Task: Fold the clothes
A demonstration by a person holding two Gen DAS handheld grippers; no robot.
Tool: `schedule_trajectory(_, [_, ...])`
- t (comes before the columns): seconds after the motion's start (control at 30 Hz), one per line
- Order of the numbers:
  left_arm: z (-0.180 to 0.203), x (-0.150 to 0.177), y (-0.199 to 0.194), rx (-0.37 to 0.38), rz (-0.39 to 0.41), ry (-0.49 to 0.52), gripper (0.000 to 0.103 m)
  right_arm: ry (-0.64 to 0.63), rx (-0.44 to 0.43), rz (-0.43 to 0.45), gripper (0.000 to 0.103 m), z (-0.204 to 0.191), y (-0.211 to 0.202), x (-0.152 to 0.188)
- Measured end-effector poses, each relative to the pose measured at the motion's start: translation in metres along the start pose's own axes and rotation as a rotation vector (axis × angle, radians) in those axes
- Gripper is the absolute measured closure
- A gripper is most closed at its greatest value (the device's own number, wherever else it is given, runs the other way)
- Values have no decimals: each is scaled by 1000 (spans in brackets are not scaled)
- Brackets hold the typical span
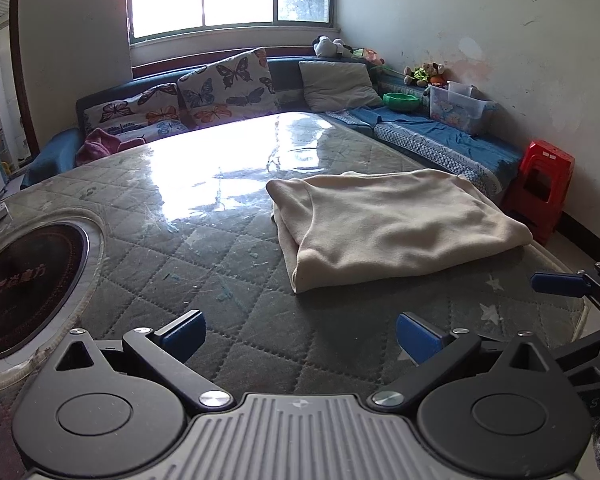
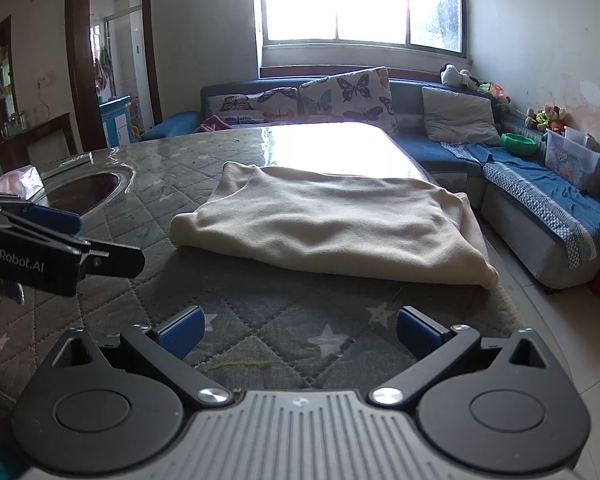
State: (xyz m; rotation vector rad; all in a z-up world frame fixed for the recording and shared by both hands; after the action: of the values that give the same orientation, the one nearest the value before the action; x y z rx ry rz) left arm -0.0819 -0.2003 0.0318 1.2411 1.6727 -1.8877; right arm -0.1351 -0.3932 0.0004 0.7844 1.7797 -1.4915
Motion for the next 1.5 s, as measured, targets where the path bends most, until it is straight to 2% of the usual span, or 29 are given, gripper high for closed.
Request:
schedule_trajectory(0.43, [4,0,2,4,-15,12,0,4,12,23,0,-1,-5,-4])
schedule_trajectory(1.5, [0,-18,25,-14,-77,46,0,17,28,-12,0,10,19,-21])
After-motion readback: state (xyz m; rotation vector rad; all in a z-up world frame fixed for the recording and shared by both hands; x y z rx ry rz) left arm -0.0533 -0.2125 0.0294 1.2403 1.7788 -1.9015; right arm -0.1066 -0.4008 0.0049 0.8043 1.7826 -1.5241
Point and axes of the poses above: each gripper's, at about its wrist camera, not at the fingertips, and y roughly the way its jaws point, z to its right, x to its underside, the point moved 3 cm from there along y, roughly the way its jaws point, and after that the axes turned 5 degrees about y, right-handed, at the moved point
